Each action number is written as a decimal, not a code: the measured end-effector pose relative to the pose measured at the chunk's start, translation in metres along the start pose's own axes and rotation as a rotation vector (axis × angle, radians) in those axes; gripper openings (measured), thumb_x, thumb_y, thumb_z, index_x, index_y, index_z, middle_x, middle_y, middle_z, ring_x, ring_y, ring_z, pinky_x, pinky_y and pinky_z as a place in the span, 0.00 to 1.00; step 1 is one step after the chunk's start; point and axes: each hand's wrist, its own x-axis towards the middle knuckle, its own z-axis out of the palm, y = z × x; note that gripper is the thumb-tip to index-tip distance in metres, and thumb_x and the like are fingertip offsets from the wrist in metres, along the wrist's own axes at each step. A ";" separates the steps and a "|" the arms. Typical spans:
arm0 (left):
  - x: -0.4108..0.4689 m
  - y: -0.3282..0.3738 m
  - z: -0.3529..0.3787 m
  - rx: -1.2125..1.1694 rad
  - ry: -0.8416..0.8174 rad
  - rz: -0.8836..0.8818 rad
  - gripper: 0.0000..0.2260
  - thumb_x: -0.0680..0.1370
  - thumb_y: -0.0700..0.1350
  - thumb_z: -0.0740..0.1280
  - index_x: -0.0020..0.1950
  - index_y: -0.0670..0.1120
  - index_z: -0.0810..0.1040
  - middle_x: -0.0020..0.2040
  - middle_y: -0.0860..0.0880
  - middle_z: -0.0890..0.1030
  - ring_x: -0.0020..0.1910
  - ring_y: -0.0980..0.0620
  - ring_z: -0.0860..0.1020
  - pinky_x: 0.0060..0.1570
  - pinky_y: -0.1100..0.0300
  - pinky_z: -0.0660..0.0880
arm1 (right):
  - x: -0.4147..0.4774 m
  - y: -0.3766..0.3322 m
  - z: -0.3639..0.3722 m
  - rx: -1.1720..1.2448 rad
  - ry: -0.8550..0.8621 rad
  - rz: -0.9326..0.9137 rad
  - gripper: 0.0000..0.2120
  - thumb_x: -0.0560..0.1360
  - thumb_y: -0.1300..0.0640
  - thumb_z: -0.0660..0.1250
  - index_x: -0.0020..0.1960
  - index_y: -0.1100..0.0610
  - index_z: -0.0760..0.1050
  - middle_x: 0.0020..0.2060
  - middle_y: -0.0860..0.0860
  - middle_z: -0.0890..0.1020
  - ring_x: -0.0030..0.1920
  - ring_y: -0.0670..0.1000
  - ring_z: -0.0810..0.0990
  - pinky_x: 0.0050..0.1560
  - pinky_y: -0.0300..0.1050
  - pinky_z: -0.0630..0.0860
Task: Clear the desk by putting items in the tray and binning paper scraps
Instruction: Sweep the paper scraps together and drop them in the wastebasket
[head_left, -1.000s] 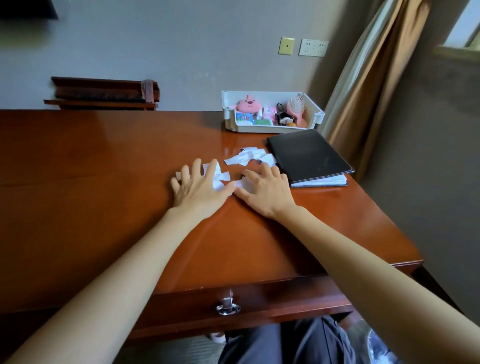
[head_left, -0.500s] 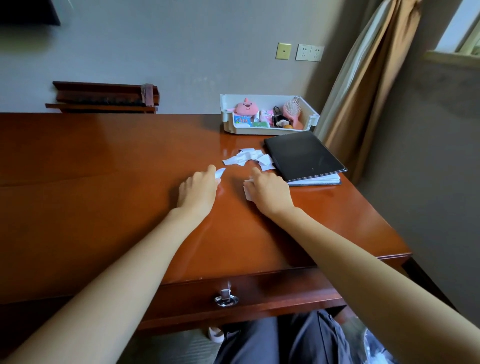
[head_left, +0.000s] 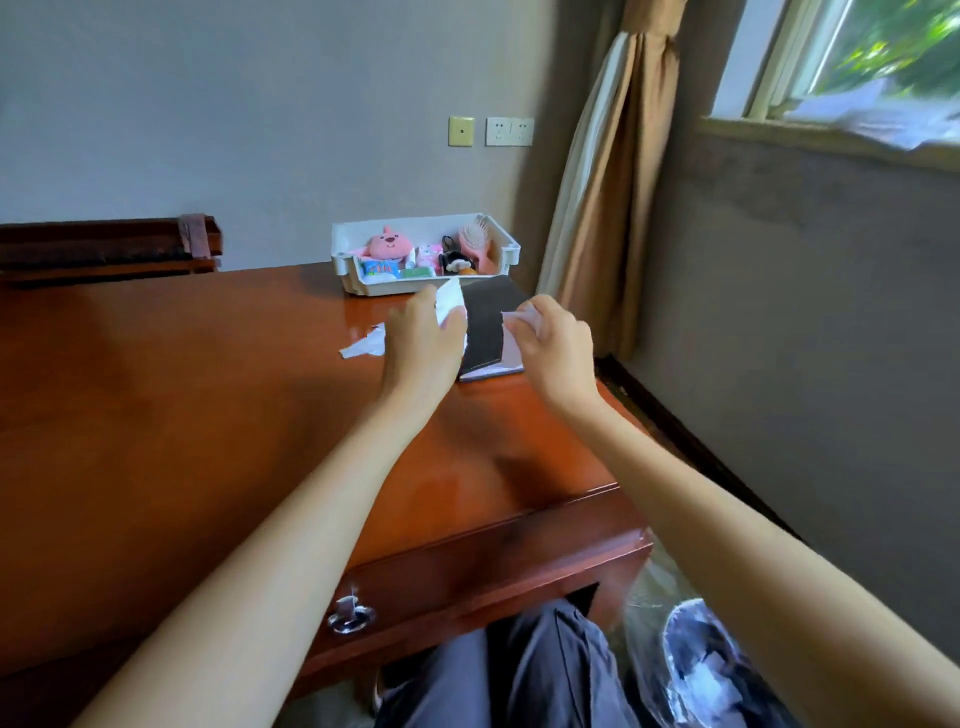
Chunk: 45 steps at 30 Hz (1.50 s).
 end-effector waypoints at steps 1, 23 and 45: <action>-0.005 0.015 0.014 -0.037 -0.013 0.026 0.10 0.78 0.42 0.61 0.50 0.34 0.75 0.51 0.34 0.79 0.52 0.36 0.74 0.45 0.51 0.67 | 0.000 0.012 -0.015 -0.005 0.042 0.013 0.07 0.78 0.58 0.62 0.42 0.58 0.69 0.45 0.61 0.83 0.44 0.62 0.78 0.35 0.39 0.58; -0.207 0.100 0.385 -0.097 -0.950 -0.218 0.12 0.78 0.40 0.61 0.37 0.34 0.70 0.43 0.35 0.77 0.41 0.38 0.69 0.36 0.58 0.60 | -0.157 0.383 -0.149 -0.196 0.163 0.842 0.13 0.79 0.56 0.58 0.44 0.65 0.72 0.38 0.58 0.80 0.38 0.57 0.75 0.39 0.49 0.71; -0.276 -0.045 0.547 0.255 -1.300 -0.549 0.15 0.79 0.34 0.53 0.64 0.37 0.71 0.62 0.35 0.74 0.61 0.39 0.73 0.56 0.53 0.71 | -0.239 0.555 -0.040 -0.214 -0.319 1.154 0.14 0.77 0.72 0.52 0.60 0.65 0.68 0.59 0.62 0.71 0.54 0.61 0.73 0.42 0.45 0.62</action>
